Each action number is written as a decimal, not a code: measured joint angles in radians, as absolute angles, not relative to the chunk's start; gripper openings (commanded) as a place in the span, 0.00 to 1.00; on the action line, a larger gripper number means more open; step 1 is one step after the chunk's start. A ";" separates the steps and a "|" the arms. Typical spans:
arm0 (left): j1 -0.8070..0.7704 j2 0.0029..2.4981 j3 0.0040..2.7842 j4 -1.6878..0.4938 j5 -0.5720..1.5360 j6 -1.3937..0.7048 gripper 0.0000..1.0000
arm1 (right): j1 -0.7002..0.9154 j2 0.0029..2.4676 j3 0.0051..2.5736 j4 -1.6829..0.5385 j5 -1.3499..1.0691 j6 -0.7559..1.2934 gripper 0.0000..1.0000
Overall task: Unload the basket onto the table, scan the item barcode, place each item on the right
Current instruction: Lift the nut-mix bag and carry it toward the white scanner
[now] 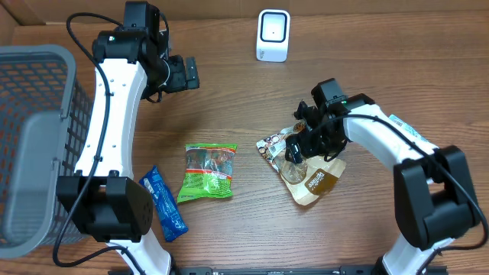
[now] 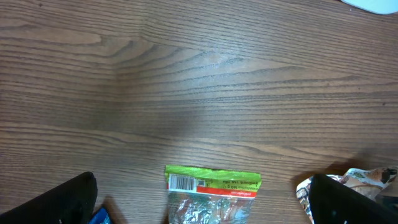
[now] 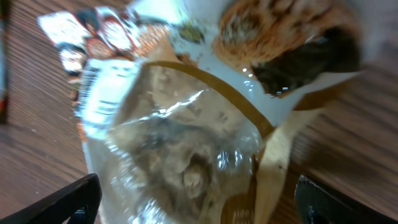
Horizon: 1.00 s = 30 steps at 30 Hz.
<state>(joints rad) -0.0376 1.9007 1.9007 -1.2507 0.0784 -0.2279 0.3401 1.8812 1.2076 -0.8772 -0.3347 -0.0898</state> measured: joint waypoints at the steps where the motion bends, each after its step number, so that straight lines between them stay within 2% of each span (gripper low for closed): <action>1: -0.038 1.901 1.901 -1.251 0.078 -0.228 1.00 | 0.340 1.888 1.207 -0.875 -0.337 -0.091 1.00; 5: -0.038 1.901 1.901 -1.251 0.078 -0.228 1.00 | 0.340 1.903 1.198 -0.870 -0.343 -0.109 1.00; 7: -0.038 1.901 1.901 -1.251 0.078 -0.228 1.00 | 0.340 1.903 1.196 -0.864 -0.347 -0.113 0.94; 8: -0.038 1.901 1.901 -1.251 0.078 -0.228 1.00 | 0.340 1.903 1.194 -0.860 -0.348 -0.114 0.85; 9: -0.038 1.901 1.901 -1.251 0.078 -0.228 1.00 | 0.340 1.903 1.187 -0.848 -0.348 -0.122 0.71; 10: -0.038 1.901 1.901 -1.251 0.078 -0.228 1.00 | 0.339 1.903 1.182 -0.838 -0.351 -0.126 0.51; 12: -0.038 1.901 1.901 -1.251 0.078 -0.228 1.00 | 0.337 1.907 1.166 -0.824 -0.371 -0.125 0.24; 13: -0.038 1.901 1.901 -1.251 0.078 -0.228 1.00 | 0.337 1.908 1.163 -0.825 -0.385 -0.125 0.18; 16: -0.038 1.901 1.901 -1.251 0.078 -0.228 1.00 | 0.334 1.905 1.163 -0.826 -0.415 -0.124 0.14; 19: -0.038 1.901 1.901 -1.251 0.078 -0.228 1.00 | 0.334 1.905 1.163 -0.827 -0.434 -0.124 0.04; 30: -0.038 1.901 1.901 -1.251 0.078 -0.228 1.00 | 0.314 1.925 1.255 -0.961 -0.515 -0.125 0.04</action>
<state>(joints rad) -0.0376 1.9007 1.9007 -1.2510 0.0784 -0.2279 0.3138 1.9251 1.2552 -0.9611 -0.5148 -0.1246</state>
